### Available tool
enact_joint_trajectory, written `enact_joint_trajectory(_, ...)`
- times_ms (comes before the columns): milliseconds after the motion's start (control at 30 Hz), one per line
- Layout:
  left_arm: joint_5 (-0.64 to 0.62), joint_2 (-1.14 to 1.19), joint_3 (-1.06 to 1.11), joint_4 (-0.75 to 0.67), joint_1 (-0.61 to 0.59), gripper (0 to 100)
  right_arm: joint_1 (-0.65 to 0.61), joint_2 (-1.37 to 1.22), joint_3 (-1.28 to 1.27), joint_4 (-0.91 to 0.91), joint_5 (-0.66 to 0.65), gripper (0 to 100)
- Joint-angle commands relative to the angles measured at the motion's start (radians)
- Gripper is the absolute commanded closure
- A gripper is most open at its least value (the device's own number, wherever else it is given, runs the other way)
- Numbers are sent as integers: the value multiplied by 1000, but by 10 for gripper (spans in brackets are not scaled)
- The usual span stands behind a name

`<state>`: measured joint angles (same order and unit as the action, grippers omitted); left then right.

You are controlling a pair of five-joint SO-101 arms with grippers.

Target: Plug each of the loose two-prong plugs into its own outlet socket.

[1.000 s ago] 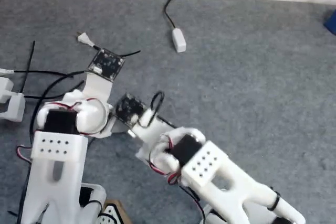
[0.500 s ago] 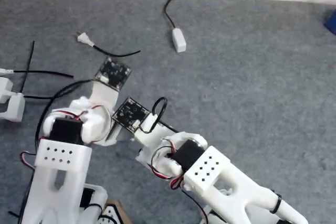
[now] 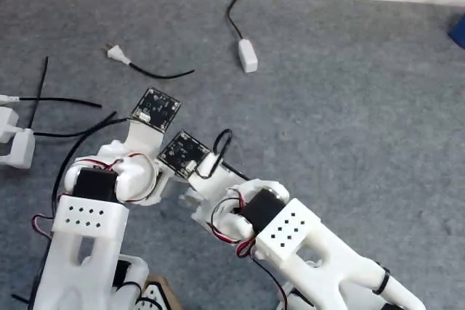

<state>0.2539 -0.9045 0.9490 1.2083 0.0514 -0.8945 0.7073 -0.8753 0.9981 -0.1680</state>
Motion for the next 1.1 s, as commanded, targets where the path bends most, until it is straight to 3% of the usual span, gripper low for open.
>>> enact_joint_trajectory(0, 0, -5, 7, -12, 15, 636, 31, 13, 134, 24, -12, 991)
enact_joint_trajectory(500, 0, -5, 8, -12, 12, 636, 76, -62, 297, 154, -44, 991)
enact_joint_trajectory(700, -5, 2, 10, -95, -157, 636, 71, -246, 312, 153, -44, 991)
enact_joint_trajectory(1067, -5, 2, 61, -167, -209, 636, 93, -280, 386, 222, -57, 991)
